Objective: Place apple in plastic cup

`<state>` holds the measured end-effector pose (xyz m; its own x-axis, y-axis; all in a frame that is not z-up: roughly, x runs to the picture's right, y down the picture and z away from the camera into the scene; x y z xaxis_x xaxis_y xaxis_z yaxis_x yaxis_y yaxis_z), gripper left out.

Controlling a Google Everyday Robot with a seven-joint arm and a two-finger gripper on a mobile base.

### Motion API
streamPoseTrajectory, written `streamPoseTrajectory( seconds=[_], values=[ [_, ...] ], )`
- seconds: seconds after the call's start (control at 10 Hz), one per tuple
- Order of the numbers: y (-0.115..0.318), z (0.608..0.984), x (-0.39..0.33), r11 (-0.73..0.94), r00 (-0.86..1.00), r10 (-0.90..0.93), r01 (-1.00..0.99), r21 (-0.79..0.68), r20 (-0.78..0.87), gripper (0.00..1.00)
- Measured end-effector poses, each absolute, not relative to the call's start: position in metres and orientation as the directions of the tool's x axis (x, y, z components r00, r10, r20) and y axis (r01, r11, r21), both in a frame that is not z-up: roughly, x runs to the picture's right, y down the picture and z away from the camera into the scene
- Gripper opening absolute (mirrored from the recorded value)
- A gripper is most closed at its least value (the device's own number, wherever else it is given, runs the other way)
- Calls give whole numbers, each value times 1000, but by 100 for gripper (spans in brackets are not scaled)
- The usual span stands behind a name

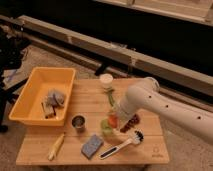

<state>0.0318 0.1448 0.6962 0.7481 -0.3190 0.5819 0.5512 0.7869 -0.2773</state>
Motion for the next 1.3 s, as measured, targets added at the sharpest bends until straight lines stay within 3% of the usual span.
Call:
streamPoseTrajectory(
  seconds=[0.3, 0.4, 1.1, 1.3],
  values=[
    [149, 698, 12, 771, 725, -337, 579, -265, 601, 1],
    [149, 699, 7, 767, 719, -342, 585, -262, 604, 6],
    [152, 724, -1, 756, 724, -337, 589, -286, 602, 74],
    [152, 733, 3, 758, 736, -329, 580, -300, 591, 80]
  ],
)
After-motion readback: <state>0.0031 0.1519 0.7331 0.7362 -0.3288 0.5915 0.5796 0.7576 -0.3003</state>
